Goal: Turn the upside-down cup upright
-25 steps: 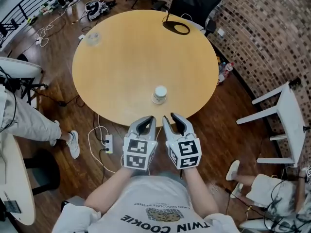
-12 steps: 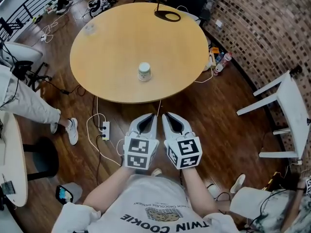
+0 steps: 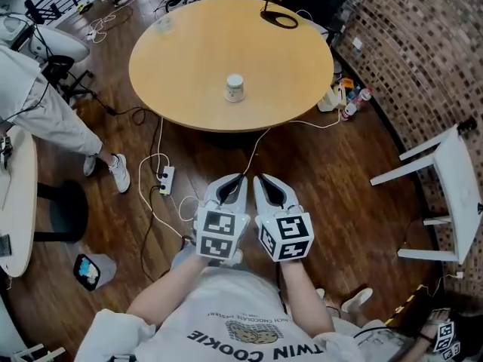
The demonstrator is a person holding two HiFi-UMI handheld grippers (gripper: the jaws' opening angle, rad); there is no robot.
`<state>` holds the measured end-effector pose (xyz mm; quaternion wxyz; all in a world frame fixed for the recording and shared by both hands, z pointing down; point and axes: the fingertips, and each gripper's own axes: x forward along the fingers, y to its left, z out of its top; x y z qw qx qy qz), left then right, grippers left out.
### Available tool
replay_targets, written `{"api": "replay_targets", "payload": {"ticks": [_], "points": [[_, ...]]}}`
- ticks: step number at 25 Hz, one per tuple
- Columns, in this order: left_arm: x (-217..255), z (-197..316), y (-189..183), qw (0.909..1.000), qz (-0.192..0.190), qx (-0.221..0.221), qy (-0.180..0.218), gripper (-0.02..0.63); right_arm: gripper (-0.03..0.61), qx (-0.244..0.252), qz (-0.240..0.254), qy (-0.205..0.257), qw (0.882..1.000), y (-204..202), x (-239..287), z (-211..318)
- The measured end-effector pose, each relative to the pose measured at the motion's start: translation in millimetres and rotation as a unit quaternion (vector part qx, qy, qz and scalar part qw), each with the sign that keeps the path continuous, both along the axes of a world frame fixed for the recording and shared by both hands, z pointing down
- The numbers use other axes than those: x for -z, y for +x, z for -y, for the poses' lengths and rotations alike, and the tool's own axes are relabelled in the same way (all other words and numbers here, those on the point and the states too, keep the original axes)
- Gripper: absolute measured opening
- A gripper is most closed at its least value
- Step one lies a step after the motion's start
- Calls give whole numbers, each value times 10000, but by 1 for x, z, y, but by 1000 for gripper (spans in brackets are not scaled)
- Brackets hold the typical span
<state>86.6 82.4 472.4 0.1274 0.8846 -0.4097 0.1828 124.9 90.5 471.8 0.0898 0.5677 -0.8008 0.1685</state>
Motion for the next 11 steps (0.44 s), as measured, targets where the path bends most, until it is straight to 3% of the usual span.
{"api": "replay_targets", "payload": {"ticks": [11], "points": [[7,-34,-19,9999,28,130,-54,6,17,153,53,28,9999,-23,8,-32]]}}
